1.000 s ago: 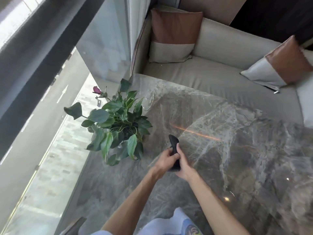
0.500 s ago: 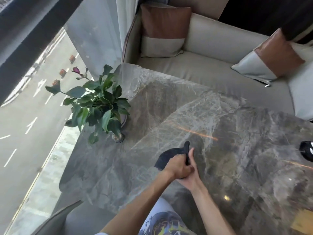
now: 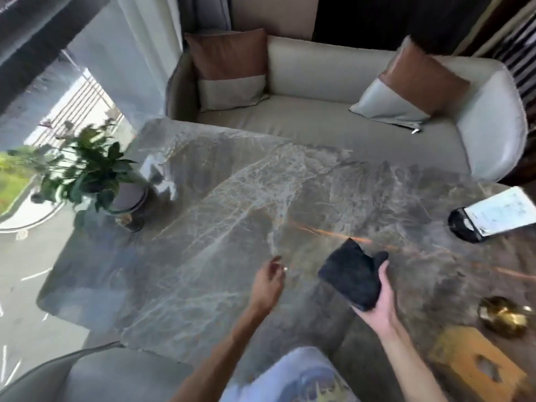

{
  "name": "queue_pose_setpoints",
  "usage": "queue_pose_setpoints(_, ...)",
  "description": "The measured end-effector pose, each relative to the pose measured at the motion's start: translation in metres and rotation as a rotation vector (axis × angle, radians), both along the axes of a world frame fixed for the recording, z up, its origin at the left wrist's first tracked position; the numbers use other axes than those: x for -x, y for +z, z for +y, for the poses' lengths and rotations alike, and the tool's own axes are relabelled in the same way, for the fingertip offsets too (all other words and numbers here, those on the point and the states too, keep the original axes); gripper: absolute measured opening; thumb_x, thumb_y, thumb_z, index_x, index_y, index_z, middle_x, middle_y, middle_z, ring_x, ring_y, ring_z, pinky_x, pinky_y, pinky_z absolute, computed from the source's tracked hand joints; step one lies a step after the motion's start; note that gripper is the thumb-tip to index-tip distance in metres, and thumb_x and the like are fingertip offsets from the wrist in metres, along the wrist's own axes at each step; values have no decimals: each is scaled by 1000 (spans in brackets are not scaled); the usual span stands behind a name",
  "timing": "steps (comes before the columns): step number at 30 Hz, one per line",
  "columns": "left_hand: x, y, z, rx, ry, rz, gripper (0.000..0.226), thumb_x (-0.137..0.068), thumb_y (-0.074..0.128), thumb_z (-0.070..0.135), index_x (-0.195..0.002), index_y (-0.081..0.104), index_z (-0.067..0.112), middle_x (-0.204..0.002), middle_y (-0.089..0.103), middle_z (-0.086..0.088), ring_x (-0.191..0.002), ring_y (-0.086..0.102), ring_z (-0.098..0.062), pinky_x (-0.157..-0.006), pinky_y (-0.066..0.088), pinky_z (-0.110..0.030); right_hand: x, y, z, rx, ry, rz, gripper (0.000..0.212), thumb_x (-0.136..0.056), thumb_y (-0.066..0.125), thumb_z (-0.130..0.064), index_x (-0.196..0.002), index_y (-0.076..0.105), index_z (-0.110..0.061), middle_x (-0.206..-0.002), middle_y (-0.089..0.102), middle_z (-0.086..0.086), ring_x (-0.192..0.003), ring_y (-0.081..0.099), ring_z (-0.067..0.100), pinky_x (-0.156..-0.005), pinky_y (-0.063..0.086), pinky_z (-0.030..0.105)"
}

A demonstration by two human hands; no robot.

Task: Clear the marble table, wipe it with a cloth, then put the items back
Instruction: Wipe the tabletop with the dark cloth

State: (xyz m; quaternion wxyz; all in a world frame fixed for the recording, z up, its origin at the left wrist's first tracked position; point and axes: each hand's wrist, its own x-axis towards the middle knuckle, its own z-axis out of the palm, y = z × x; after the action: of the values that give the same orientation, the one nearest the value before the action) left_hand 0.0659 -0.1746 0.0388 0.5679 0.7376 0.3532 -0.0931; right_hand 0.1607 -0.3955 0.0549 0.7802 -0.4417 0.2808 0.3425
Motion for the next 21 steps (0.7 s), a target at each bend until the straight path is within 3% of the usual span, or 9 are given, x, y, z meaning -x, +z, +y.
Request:
queue_pose_setpoints(2,5,-29,16,-250,19,123,44,-94,44,32,-133,51,13,-126,62,-14,-115,59,-28,-96,44,-28,-26,-6,-40,118,-18,-31,50,-93,48,-48,-127,61,-14,-116,71,6,-94,73,19,-78,60,33)
queue_pose_setpoints(4,1,-58,34,-487,-8,231,59,-89,35,42,-141,42,15,-147,44,-14,-136,40,-33,-112,30,-43,-57,-14,-68,240,0,-78,48,-93,54,-39,-132,56,-12,-107,75,2,-90,73,15,-82,57,31)
queue_pose_setpoints(6,-9,-82,54,-640,5,257,57,-94,36,38,-147,31,17,-158,24,-10,-148,17,-30,-119,12,-49,-92,-29,-82,376,23,-147,67,-76,70,-48,-131,58,-12,-108,74,0,-98,70,14,-92,53,27)
queue_pose_setpoints(8,-12,-112,73,-730,73,269,58,-96,39,29,-151,22,19,-162,12,-9,-150,4,-28,-120,2,-49,-126,-58,-93,484,50,-184,105,-42,84,-64,-132,59,-14,-131,63,2,-121,59,16,-110,40,33)
queue_pose_setpoints(10,-6,-139,82,-746,211,302,61,-93,31,30,-152,19,18,-162,11,-9,-150,4,-29,-121,1,-48,-155,-93,-101,567,38,-264,123,-28,84,-69,-135,56,-15,-138,57,0,-127,53,15,-114,35,33)
queue_pose_setpoints(13,7,-164,73,-810,276,325,66,-89,19,34,-152,17,16,-162,12,-9,-151,6,-27,-122,0,-44,-171,-104,-71,674,111,-362,106,-45,79,-70,-133,56,-16,-128,61,-3,-113,60,5,-100,42,25)
queue_pose_setpoints(16,3,-173,75,-836,278,327,64,-90,23,31,-152,16,17,-162,10,-8,-151,5,-25,-123,0,-44,-174,-126,-37,723,238,-501,43,-89,64,-27,-129,53,-13,-117,59,-8,-90,60,-18,-88,41,9)
queue_pose_setpoints(19,4,-176,77,-873,285,359,65,-89,25,32,-152,15,19,-162,10,-6,-151,5,-23,-123,1,-43,-178,-147,-4,721,349,-611,81,-71,74,-52,-136,48,-11,-128,59,-6,-114,56,-1,-99,38,12)
queue_pose_setpoints(21,4,-177,76,-890,268,379,65,-89,22,33,-153,13,20,-163,9,-5,-151,5,-22,-123,1,-42,-184,-153,17,670,383,-680,101,-55,78,-67,-133,51,-9,-117,66,-16,-109,58,-1,-101,41,16)
